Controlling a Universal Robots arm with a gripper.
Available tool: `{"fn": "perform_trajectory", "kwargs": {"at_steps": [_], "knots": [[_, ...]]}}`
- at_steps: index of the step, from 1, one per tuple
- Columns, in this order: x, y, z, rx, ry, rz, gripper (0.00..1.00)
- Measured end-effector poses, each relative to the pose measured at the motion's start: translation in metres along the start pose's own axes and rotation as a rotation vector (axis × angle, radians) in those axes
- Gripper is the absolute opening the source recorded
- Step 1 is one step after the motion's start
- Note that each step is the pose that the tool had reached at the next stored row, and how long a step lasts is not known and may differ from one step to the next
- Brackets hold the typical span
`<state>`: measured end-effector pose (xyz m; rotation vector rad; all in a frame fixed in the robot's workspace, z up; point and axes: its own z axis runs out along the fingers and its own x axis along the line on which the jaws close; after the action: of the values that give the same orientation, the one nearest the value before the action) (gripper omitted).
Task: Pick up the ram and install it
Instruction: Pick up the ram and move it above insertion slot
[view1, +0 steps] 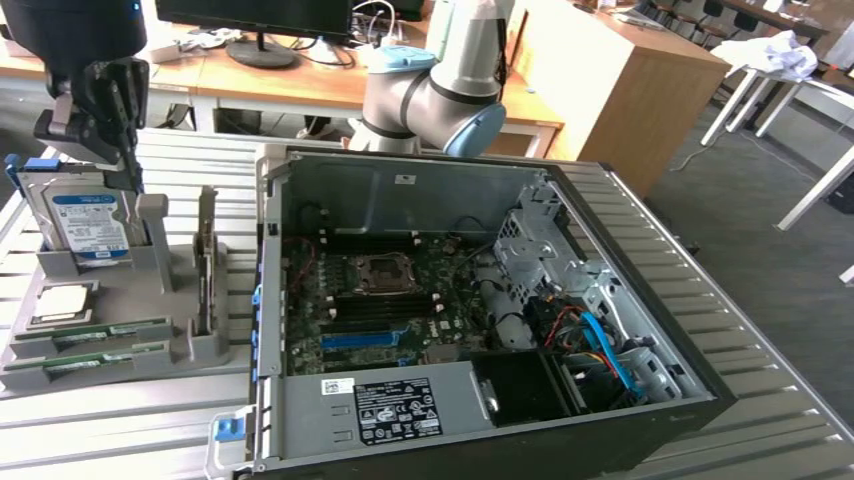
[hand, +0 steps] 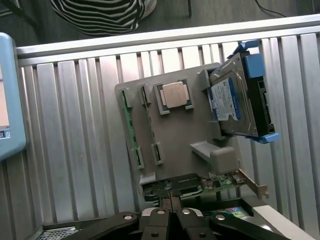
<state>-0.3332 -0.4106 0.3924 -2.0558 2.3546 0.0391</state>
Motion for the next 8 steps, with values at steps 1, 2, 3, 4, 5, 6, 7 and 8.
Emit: {"fn": "perform_trajectory", "kwargs": {"at_steps": [1, 2, 3, 4, 5, 6, 7, 8], "knots": [[0.0, 0.0, 0.0, -0.0002, 0.0001, -0.008, 0.1], [0.0, 0.0, 0.0, -0.0004, 0.0002, -0.016, 0.1], [0.0, 0.0, 0.0, -0.0007, 0.0002, -0.024, 0.1], [0.0, 0.0, 0.0, -0.0009, 0.0003, -0.032, 0.1], [0.0, 0.0, 0.0, -0.0011, 0.0004, -0.04, 0.1], [0.0, 0.0, 0.0, -0.0014, 0.0005, -0.048, 0.1], [0.0, 0.0, 0.0, -0.0015, 0.0006, -0.056, 0.1], [0.0, 0.0, 0.0, -0.0018, 0.0007, -0.064, 0.1]]}}
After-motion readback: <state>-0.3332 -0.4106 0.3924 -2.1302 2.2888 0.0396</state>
